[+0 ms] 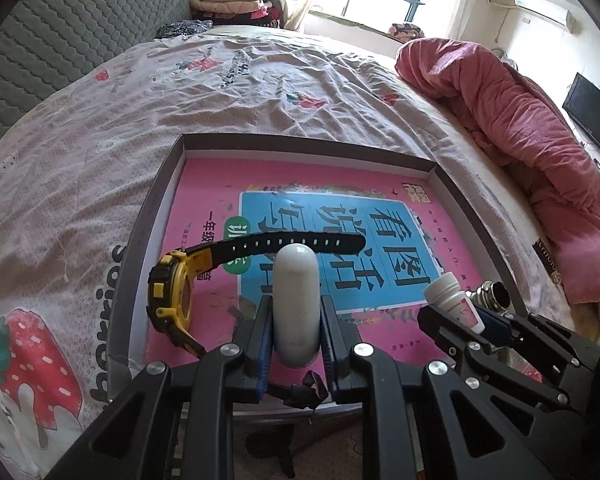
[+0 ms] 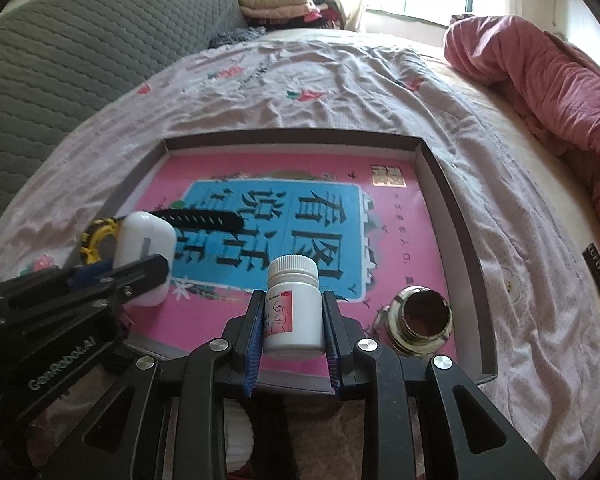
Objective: Organize rigid objects
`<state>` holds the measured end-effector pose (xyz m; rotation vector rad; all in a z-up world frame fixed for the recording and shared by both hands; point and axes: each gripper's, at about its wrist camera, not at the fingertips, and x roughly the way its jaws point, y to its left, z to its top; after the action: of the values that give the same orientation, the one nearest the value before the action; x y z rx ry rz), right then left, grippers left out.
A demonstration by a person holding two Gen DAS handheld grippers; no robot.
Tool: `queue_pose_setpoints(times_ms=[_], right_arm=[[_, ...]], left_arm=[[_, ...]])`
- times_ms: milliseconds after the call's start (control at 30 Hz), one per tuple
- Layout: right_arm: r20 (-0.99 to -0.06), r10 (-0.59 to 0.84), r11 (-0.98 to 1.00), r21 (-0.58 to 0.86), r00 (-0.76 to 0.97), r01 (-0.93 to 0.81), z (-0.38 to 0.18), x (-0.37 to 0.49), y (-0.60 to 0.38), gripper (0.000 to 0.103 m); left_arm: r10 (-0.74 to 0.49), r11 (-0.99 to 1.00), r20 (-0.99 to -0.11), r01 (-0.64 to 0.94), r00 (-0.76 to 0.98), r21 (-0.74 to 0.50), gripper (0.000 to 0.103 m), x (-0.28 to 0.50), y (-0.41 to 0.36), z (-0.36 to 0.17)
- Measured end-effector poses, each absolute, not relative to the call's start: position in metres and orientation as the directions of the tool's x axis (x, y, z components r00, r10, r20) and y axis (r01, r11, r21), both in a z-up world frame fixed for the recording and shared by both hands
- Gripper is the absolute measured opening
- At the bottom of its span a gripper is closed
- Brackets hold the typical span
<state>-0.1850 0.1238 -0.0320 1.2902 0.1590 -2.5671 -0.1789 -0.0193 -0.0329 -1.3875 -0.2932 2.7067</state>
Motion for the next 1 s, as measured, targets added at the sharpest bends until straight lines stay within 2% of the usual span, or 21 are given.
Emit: queue_pose_setpoints(times_ms=[400,1000], right_arm=[[-0.851,-0.155,-0.964,0.021,-0.502,0.263,-0.037,-0.194,0.142,0.027],[-0.823,-0.171,-0.972,0.052,-0.542,0.228,-0.03,-0.183,0.155,0.028]], left_arm=[[0.152,-0.982,-0.809,0.009,-0.567,-0.191,0.022,-0.184,-0.017,-0.034],[0.151,-0.981,-0.825,0.018,-0.545,-0.191,0.022,-0.188,-0.016,-0.038]])
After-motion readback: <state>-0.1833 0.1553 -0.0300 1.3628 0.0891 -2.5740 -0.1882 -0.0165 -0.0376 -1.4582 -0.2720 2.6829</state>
